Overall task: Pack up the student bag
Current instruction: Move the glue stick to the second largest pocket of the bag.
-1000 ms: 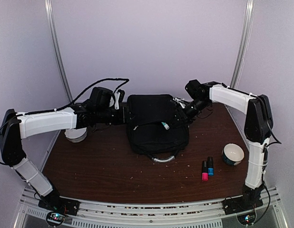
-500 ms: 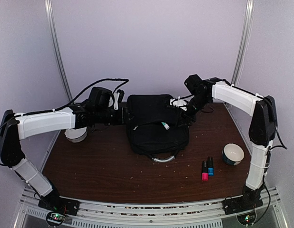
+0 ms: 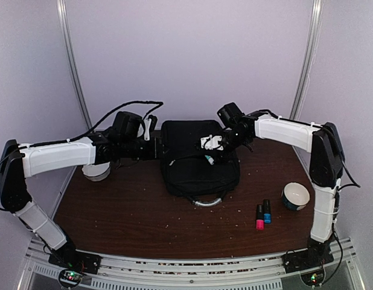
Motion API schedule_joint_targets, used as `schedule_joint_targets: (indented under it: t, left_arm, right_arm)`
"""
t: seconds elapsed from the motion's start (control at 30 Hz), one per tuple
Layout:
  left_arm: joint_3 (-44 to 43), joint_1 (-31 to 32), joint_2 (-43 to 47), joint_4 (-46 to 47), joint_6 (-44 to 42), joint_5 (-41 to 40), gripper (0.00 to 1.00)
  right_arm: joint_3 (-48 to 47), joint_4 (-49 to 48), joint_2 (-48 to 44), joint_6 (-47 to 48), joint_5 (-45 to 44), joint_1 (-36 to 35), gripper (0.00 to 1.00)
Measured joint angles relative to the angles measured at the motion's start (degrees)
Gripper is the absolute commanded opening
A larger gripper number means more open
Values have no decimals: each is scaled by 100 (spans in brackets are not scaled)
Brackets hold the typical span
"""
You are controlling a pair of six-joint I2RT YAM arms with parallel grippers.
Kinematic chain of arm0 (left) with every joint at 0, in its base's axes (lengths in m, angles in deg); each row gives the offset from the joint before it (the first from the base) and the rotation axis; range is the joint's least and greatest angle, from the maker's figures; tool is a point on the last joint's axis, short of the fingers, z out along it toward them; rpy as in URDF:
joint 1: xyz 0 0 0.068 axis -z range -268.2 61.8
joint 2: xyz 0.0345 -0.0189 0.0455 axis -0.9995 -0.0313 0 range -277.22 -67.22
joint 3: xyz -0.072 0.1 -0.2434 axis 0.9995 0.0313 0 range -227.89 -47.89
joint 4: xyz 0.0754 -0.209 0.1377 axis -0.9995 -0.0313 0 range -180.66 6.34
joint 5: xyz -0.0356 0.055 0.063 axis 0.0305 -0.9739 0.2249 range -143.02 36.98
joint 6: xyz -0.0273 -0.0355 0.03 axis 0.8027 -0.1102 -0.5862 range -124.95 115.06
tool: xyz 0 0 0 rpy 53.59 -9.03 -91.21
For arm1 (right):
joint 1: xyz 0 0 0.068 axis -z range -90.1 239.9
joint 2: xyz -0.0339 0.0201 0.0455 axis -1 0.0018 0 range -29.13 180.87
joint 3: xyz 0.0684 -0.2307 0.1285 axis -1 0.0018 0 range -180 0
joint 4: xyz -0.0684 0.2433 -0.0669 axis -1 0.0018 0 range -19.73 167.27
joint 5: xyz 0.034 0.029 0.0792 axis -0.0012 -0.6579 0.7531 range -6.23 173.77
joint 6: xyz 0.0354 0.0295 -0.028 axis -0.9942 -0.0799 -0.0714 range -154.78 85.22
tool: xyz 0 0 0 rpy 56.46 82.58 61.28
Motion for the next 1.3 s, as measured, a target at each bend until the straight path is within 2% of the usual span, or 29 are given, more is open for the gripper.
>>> schedule_joint_targets:
  t: [0.23, 0.6, 0.8, 1.07, 1.3]
  left_arm:
    - [28, 0, 0, -13, 4, -2, 50]
    - [28, 0, -2, -24, 9, -17, 50]
    - [28, 0, -2, -39, 9, -44, 50]
    - [28, 0, 0, -44, 7, -48, 50]
    - [28, 0, -2, -44, 7, -46, 50]
  right_arm:
    - [0, -96, 297, 142, -188, 13, 63]
    - [-420, -758, 675, -363, -490, 13, 60]
    - [-461, -1178, 750, -857, -553, 13, 60]
    - [256, -2771, 750, -2026, -1198, -22, 60]
    - [404, -3331, 750, -2820, -1615, -31, 60]
